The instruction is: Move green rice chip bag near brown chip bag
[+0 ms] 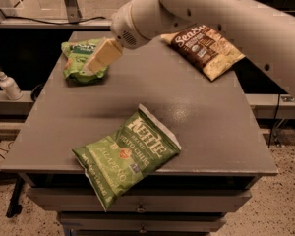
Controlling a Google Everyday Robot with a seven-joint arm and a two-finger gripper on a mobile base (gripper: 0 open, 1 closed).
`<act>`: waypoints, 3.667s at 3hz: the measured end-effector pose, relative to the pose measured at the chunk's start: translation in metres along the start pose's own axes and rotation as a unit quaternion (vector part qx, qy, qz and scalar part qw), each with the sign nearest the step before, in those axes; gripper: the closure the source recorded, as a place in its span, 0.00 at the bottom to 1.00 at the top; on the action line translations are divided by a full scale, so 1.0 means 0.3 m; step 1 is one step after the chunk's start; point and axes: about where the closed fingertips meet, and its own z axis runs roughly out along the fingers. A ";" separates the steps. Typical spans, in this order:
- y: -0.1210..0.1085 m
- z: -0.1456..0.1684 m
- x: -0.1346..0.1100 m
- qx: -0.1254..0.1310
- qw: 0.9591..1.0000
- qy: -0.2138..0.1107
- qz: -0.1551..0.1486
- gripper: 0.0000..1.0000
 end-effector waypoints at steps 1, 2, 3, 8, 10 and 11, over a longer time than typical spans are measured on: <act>0.020 0.084 -0.037 -0.005 1.000 -0.025 0.010 0.00; 0.026 0.162 -0.077 -0.006 0.999 -0.042 0.022 0.00; -0.007 0.241 -0.054 -0.004 0.998 -0.050 0.049 0.00; -0.083 0.319 0.176 0.017 0.991 -0.052 0.118 0.65; -0.037 0.300 0.235 0.014 0.991 -0.033 0.131 1.00; -0.040 0.294 0.226 0.014 0.991 -0.033 0.131 1.00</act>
Offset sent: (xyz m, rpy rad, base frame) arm 0.0202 0.0808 -0.0127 0.1424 0.0340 -0.0035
